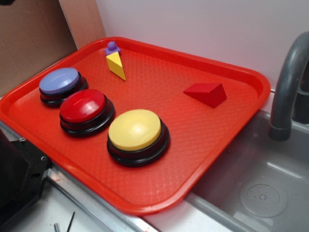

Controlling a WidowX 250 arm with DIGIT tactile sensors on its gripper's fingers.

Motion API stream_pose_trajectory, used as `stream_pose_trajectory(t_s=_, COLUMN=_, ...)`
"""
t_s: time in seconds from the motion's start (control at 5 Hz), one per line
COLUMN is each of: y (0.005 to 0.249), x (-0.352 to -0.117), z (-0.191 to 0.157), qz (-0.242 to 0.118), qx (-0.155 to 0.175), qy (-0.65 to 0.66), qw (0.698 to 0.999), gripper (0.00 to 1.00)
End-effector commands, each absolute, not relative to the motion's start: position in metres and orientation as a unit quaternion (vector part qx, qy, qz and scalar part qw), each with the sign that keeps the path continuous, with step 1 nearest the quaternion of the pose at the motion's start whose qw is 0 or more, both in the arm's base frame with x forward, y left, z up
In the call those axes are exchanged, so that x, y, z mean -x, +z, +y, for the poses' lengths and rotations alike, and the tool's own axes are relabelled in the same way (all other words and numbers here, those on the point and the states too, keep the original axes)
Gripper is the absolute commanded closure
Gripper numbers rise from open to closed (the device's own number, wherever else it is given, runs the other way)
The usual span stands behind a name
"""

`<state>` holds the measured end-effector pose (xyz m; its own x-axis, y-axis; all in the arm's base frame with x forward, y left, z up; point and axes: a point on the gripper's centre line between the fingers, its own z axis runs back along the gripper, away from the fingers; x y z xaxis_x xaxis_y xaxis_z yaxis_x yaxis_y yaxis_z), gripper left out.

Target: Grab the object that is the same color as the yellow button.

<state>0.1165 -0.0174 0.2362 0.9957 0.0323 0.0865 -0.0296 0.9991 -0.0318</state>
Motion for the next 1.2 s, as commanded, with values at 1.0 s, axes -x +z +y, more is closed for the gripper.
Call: stream_pose_trajectory(t_s=1.0, y=0.172, x=-0.202, z=0.013, qz=-0.077, qx=0.064, qy=0.366, qw=0.925, gripper=0.0)
